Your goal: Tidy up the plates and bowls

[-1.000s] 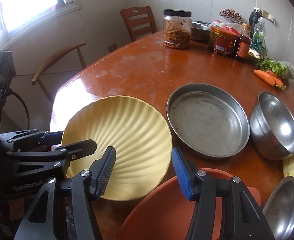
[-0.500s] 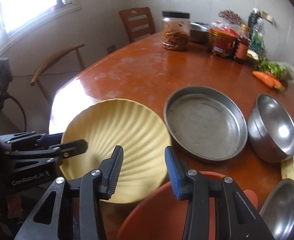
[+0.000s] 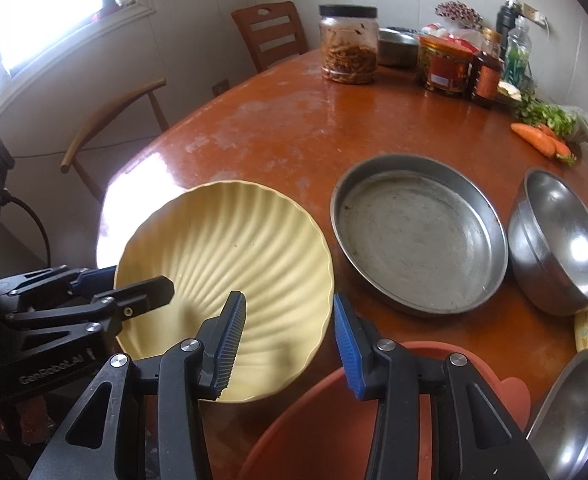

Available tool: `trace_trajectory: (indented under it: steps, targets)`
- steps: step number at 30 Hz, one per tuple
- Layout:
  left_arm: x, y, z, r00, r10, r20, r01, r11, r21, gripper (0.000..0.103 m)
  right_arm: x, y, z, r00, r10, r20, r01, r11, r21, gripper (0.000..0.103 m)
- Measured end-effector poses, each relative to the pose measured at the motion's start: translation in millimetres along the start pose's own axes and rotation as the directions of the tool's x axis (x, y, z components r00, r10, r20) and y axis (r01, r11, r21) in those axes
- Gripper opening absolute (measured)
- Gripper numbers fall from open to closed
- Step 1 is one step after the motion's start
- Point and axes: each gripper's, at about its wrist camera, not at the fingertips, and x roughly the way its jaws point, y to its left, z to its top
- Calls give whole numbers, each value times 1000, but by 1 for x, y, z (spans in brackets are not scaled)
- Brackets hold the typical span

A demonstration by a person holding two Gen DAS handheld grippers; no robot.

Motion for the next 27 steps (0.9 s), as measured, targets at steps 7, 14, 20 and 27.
trace_trajectory:
  steps: [7, 14, 20, 27]
  targets:
    - [-10, 18, 8, 999, 34, 36, -33, 999, -33, 39, -2, 19, 17, 999, 27, 32, -26, 999, -31, 47]
    - [-8, 32, 19, 997, 60, 57, -57, 997, -56, 39, 14, 29, 30, 998, 55, 44, -54, 998, -23, 47]
    - [-1, 34, 23, 996, 70, 53, -67, 996, -53, 39, 26, 29, 30, 998, 49, 32, -48, 999, -8, 47]
    - [6, 35, 26, 996, 76, 48, -73, 996, -53, 39, 30, 26, 31, 998, 48, 29, -48, 999, -1, 47]
